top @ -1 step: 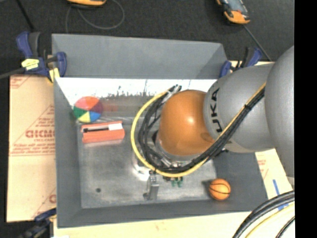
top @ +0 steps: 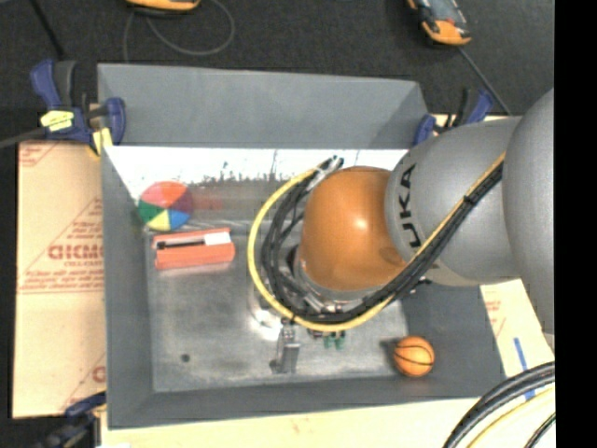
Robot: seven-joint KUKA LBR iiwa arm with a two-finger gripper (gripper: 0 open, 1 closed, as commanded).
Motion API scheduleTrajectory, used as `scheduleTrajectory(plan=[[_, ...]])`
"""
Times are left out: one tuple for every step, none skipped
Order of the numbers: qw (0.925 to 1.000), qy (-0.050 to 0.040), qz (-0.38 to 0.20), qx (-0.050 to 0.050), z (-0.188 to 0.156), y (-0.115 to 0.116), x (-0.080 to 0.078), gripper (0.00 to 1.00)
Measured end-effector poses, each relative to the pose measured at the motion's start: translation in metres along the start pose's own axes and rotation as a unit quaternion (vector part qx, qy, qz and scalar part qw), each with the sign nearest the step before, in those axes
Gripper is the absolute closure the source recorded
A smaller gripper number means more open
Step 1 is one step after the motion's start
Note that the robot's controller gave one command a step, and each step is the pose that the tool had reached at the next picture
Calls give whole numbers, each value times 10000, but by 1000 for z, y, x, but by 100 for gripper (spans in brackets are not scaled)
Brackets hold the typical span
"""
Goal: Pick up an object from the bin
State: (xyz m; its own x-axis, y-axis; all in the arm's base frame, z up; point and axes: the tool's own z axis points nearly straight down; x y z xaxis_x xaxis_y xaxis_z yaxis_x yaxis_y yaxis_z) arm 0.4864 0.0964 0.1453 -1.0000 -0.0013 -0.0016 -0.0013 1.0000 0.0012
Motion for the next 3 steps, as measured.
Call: scheduleTrajectory(plan=[[9990, -8, 443, -2, 6, -40, -21, 0], [9982, -1, 593, 3, 5, -67, -27, 0], [9966, -8, 826, -2, 23, -61, -23, 0]])
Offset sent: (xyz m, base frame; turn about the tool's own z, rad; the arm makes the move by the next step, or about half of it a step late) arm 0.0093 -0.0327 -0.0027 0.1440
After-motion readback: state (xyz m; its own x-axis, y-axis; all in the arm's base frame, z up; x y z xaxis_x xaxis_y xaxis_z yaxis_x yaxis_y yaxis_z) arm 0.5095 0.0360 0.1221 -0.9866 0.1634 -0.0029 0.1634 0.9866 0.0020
